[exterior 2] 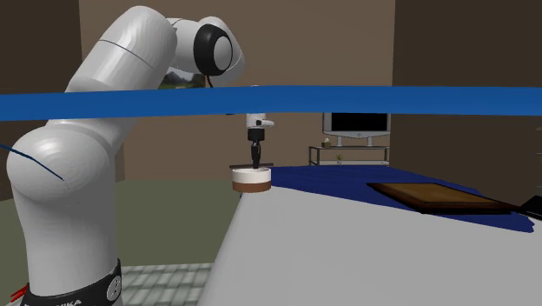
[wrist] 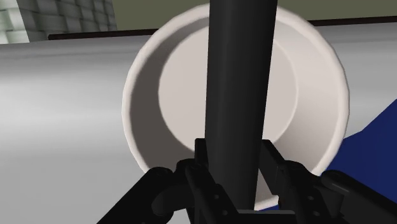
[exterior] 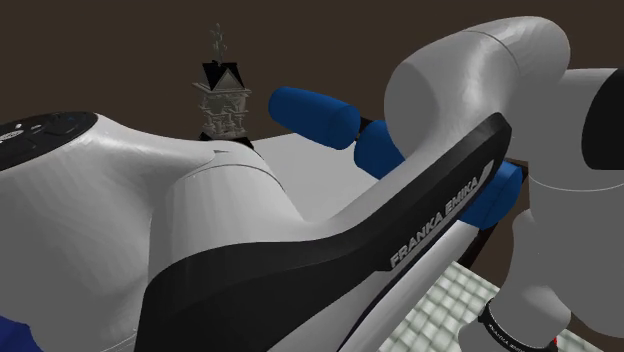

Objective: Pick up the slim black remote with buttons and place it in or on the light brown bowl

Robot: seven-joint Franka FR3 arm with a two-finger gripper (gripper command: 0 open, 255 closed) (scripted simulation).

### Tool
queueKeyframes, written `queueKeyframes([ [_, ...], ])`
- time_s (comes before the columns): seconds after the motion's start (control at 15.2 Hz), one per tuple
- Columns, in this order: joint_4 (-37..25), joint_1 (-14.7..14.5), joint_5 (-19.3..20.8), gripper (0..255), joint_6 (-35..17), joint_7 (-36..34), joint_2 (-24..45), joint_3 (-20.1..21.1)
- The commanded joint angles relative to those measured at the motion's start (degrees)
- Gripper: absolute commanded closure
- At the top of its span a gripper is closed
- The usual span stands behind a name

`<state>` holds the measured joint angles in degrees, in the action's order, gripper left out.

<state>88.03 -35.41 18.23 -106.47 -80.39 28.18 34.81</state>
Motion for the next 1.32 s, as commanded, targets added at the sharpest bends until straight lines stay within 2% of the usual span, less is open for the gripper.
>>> queueKeyframes([
  [0.0,0.14,-0.01,0.01,255,-0.13,-0.03,0.04,0.01],
  [0.26,0.14,-0.02,0.01,255,-0.13,-0.03,0.04,0.01],
  [0.33,0.11,-0.02,0.01,0,-0.11,-0.03,0.05,0.00],
  [0.66,0.14,-0.02,0.01,0,-0.13,-0.03,0.04,0.01],
  [0.92,-6.33,-0.93,-0.79,0,6.74,0.76,-0.64,0.50],
  [1.25,-6.33,-0.94,-0.79,0,6.74,0.76,-0.64,0.50],
])
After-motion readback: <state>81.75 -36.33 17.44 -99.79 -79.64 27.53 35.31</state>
